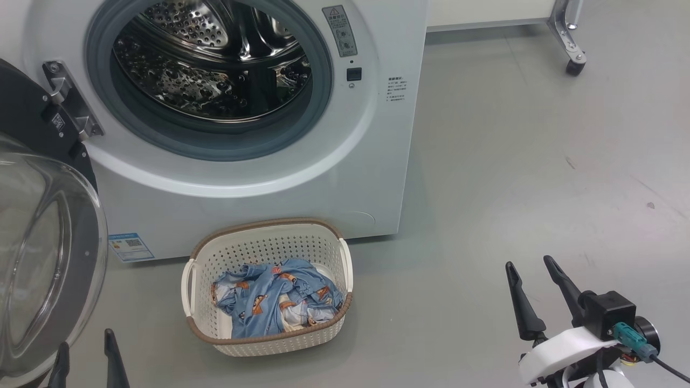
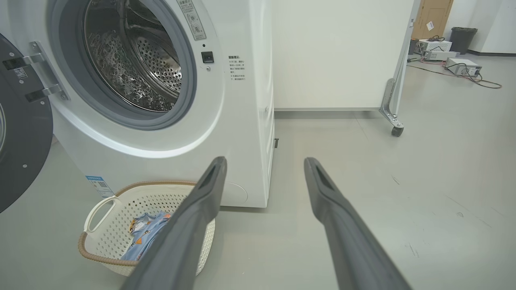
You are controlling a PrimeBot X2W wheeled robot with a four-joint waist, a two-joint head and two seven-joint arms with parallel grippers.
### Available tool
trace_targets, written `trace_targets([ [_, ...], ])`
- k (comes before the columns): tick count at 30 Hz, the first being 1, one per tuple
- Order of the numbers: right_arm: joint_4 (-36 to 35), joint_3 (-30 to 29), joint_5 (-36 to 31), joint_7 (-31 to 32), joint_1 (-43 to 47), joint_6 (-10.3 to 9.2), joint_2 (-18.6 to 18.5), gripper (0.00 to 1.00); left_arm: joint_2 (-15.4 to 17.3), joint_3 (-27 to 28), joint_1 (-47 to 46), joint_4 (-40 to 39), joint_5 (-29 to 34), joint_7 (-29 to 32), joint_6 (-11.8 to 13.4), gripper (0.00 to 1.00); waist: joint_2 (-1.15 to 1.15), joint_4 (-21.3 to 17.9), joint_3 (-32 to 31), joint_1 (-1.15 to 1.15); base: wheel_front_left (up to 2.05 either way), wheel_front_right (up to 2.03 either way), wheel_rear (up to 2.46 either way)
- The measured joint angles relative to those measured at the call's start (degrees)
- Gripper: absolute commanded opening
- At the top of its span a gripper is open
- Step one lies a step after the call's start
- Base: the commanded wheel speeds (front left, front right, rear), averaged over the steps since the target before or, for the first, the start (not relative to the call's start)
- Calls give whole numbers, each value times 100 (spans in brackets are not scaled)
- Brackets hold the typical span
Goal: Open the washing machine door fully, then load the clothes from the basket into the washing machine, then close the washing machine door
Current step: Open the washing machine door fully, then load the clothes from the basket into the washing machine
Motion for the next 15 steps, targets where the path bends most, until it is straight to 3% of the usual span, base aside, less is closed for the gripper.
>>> trace_targets([
  [15,1,-4,1,0,0,0,21,100,-10,-23,6,82,-60,0,-65,100,0,-17,46,0,35,-35,0],
])
